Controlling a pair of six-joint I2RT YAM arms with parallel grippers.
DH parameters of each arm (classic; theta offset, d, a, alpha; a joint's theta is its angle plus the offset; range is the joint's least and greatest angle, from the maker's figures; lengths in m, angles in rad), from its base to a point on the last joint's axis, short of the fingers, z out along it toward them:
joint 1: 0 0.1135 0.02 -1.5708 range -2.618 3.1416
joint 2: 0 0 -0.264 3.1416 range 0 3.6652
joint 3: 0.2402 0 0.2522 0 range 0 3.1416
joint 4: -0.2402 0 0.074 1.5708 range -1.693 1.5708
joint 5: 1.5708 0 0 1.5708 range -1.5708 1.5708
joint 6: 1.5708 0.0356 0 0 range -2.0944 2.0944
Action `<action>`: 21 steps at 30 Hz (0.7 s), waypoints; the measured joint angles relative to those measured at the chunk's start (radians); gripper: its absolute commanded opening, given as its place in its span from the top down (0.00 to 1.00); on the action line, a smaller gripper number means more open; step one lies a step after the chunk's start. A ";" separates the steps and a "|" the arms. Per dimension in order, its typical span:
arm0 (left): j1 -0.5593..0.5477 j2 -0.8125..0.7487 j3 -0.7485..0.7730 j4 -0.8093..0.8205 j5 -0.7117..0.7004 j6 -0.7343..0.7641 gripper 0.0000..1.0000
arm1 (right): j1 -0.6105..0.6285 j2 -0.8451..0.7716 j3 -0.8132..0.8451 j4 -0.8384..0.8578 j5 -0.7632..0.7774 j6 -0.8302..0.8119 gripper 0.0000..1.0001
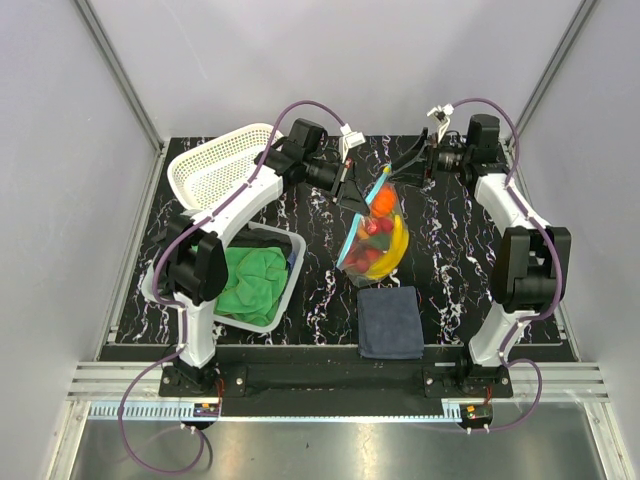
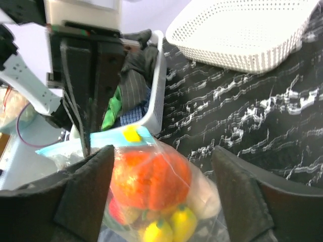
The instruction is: Open the zip-top bag and remove the fake food
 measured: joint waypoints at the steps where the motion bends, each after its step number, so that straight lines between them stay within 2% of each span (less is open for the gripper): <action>1: 0.000 0.000 0.000 0.000 0.000 -0.001 1.00 | 0.000 0.000 -0.003 0.046 -0.010 0.029 0.24; 3: 0.000 0.000 0.000 0.000 0.000 -0.002 1.00 | 0.000 0.000 -0.028 0.182 -0.030 0.139 0.32; 4: 0.000 0.000 0.000 0.000 0.000 -0.003 1.00 | 0.000 0.001 -0.040 0.249 -0.039 0.190 0.42; 5: 0.000 0.000 0.000 0.000 0.000 -0.005 1.00 | 0.000 0.007 -0.058 0.342 -0.049 0.255 0.46; 8: 0.000 0.000 0.000 0.000 0.000 -0.008 1.00 | 0.001 0.041 -0.081 0.563 -0.067 0.439 0.54; 11: 0.000 0.000 0.000 0.000 -0.002 -0.012 1.00 | 0.002 0.077 -0.086 0.694 -0.077 0.562 0.56; 13: 0.000 0.000 0.000 0.000 -0.001 -0.016 1.00 | 0.002 0.082 -0.087 0.723 -0.077 0.595 0.62; 14: 0.000 0.000 0.000 0.000 -0.002 -0.018 1.00 | 0.002 0.082 -0.088 0.737 -0.077 0.609 0.70; 20: 0.000 0.000 0.000 0.000 -0.008 -0.025 0.99 | 0.008 0.079 -0.088 0.735 -0.075 0.607 0.86; 21: 0.000 0.000 0.000 -0.001 -0.009 -0.027 0.96 | 0.011 0.077 -0.088 0.718 -0.072 0.592 0.92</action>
